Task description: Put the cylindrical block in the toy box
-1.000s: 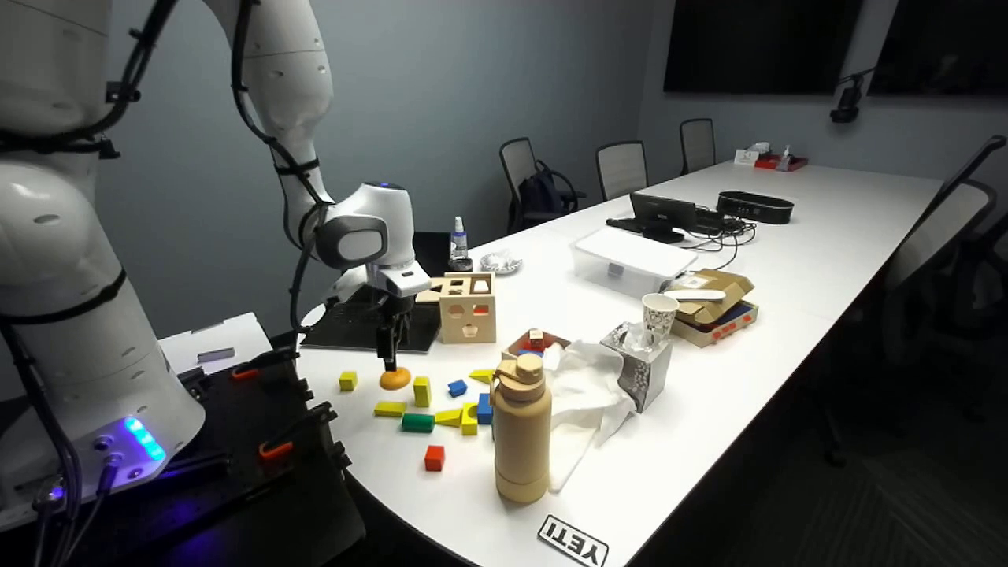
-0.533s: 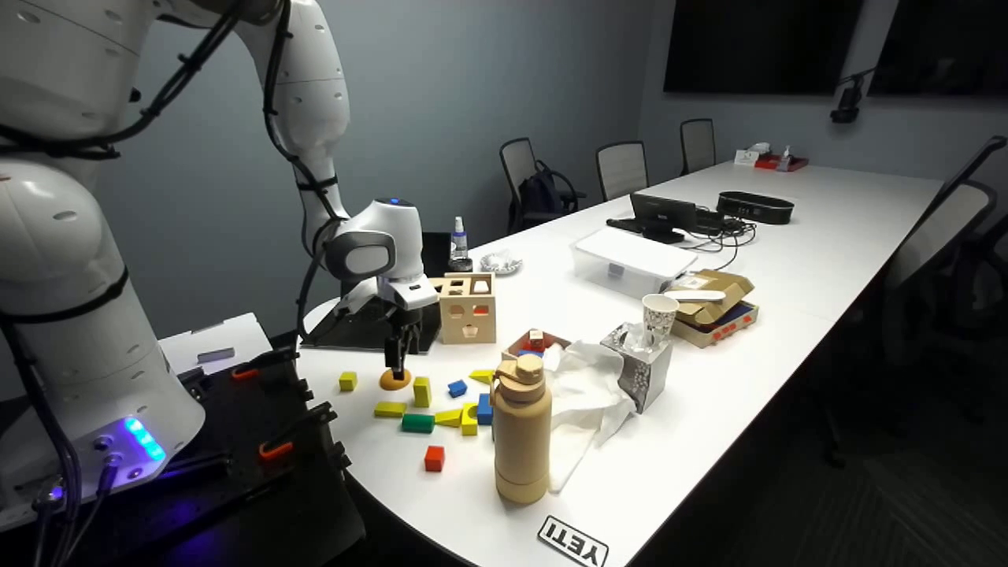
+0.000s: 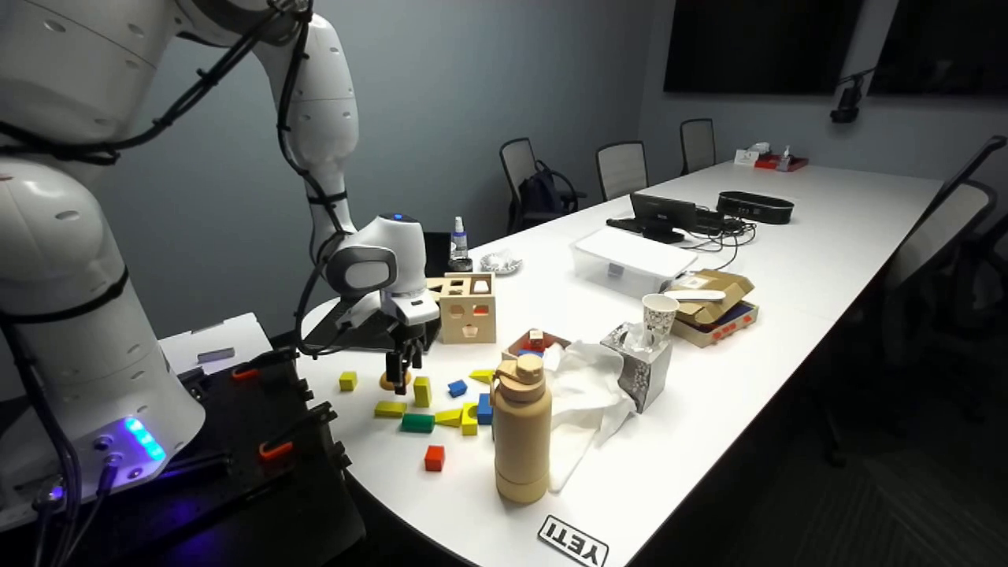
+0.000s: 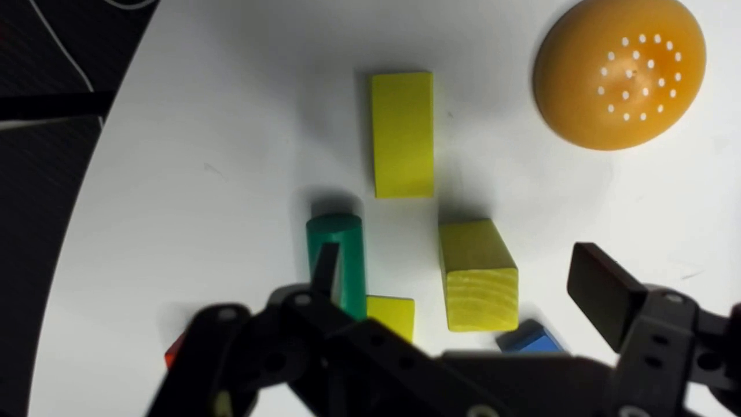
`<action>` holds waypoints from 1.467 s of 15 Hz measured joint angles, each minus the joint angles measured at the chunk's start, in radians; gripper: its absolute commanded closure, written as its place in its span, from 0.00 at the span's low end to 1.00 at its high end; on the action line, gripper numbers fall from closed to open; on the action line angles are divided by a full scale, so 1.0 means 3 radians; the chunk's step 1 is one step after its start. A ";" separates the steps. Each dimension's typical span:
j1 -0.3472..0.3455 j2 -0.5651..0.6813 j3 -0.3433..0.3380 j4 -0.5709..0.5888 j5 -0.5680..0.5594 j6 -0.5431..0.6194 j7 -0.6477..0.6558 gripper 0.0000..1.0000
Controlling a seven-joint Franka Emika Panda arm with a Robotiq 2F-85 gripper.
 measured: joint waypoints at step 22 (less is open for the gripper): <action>-0.0009 0.0297 -0.0028 0.0379 0.0140 0.0050 -0.0255 0.92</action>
